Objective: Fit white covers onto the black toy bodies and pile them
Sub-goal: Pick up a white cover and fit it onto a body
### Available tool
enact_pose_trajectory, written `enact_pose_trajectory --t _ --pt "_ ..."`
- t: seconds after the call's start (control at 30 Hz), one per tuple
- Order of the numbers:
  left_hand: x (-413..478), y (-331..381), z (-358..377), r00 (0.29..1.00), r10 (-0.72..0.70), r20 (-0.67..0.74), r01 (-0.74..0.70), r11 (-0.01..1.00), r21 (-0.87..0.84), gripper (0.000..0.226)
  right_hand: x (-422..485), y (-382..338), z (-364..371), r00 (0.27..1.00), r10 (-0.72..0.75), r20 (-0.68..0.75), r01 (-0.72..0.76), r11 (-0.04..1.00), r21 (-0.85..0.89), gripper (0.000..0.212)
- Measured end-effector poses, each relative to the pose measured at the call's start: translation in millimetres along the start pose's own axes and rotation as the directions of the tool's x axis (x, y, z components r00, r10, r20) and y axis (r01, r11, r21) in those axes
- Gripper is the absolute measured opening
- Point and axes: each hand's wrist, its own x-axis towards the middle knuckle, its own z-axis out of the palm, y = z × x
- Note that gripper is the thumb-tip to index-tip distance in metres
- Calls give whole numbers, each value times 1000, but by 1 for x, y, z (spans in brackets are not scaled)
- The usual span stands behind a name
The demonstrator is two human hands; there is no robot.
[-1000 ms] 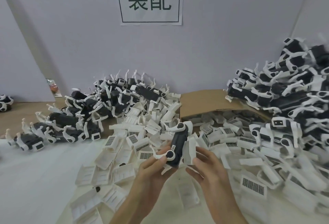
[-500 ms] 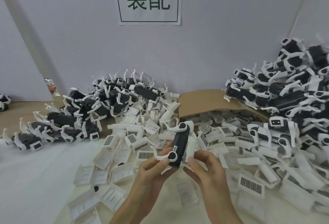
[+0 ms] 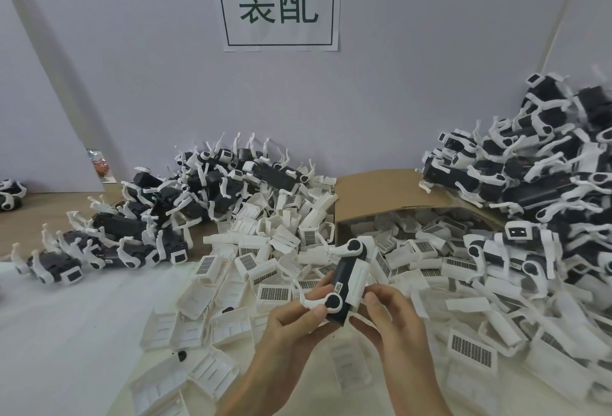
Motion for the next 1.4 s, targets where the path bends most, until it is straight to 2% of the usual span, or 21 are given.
enact_pose_trajectory --t 0.17,0.33,0.6,0.73,0.9,0.97,1.03,1.13,1.2,1.3,1.4 --pt "3 -6 2 1000 -12 13 12 1000 22 60 4 -2 -2 999 -13 -44 13 1000 -6 14" --pt "2 -8 2 1000 -10 17 9 1000 9 67 9 -3 1 998 -18 -58 18 1000 -3 8" --pt "-1 -9 8 994 47 94 -51 998 34 50 7 -3 0 997 -39 -65 40 999 16 7" --pt "4 -4 1 998 -13 57 12 1000 10 60 9 -1 0 997 -41 -72 40 999 -20 7" --pt "6 -1 -3 996 -82 26 81 996 26 72 14 2 -6 997 45 -57 -44 999 12 5" --pt "6 0 0 995 -103 -4 103 993 55 78 13 4 -7 996 82 -43 -80 996 41 13" --pt "6 2 3 993 -118 -24 120 990 69 82 11 4 -5 996 47 -70 -46 999 21 30" --pt "6 4 2 994 -106 -40 110 986 128 74 7 1 -5 989 -127 -79 111 977 -184 69" --pt "5 2 3 997 -63 -50 73 973 219 64 6 -2 -7 981 -194 -23 180 945 -274 82" --pt "5 -6 2 994 -11 -106 44 950 309 60 6 -4 -9 972 -221 73 233 920 -315 66" --pt "7 -8 0 989 -5 -151 46 962 268 51 6 -5 -9 971 -208 116 234 926 -296 51"
